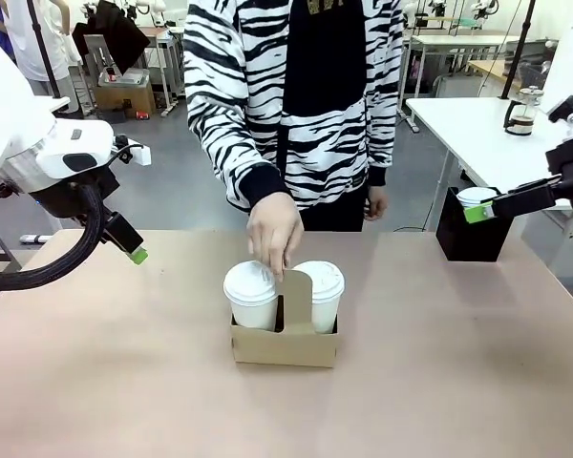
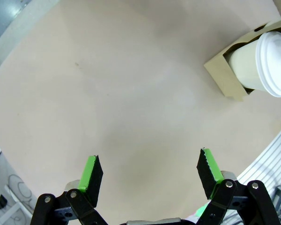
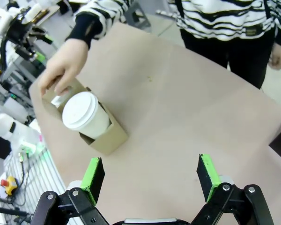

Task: Pour a drink into a cup and package it in a carrier.
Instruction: Insert the held 600 ml Paper Cup into the Cup Carrier.

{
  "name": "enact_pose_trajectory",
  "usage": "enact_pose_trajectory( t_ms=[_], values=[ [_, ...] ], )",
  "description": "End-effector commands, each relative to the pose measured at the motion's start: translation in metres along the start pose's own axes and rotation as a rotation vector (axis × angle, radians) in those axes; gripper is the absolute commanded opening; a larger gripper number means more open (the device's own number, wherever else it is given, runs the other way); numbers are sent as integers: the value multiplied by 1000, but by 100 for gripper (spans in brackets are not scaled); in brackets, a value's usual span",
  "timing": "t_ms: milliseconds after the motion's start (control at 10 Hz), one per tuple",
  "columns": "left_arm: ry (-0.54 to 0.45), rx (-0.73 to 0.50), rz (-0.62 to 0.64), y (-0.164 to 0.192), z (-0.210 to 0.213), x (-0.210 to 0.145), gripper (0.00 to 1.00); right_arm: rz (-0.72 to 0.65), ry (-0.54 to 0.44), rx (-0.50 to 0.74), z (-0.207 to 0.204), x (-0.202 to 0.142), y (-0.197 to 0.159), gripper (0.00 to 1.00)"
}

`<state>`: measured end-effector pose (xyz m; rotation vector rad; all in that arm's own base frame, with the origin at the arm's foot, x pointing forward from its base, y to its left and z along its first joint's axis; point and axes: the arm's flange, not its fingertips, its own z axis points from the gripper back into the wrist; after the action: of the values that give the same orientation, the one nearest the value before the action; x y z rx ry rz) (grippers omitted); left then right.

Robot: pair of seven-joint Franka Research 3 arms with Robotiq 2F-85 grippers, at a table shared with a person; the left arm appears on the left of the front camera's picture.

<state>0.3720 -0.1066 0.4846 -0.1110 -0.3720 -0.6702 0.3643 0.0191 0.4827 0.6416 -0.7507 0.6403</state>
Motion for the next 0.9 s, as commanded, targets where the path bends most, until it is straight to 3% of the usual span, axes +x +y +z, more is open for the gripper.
enact_pose_trajectory(
  t_ms=[0,800],
  values=[
    [4,7,5,1,-1,-1,100,-21,20,-14,2,-1,2,100],
    [4,7,5,1,-1,-1,100,-21,20,-14,2,-1,2,100]
  ],
)
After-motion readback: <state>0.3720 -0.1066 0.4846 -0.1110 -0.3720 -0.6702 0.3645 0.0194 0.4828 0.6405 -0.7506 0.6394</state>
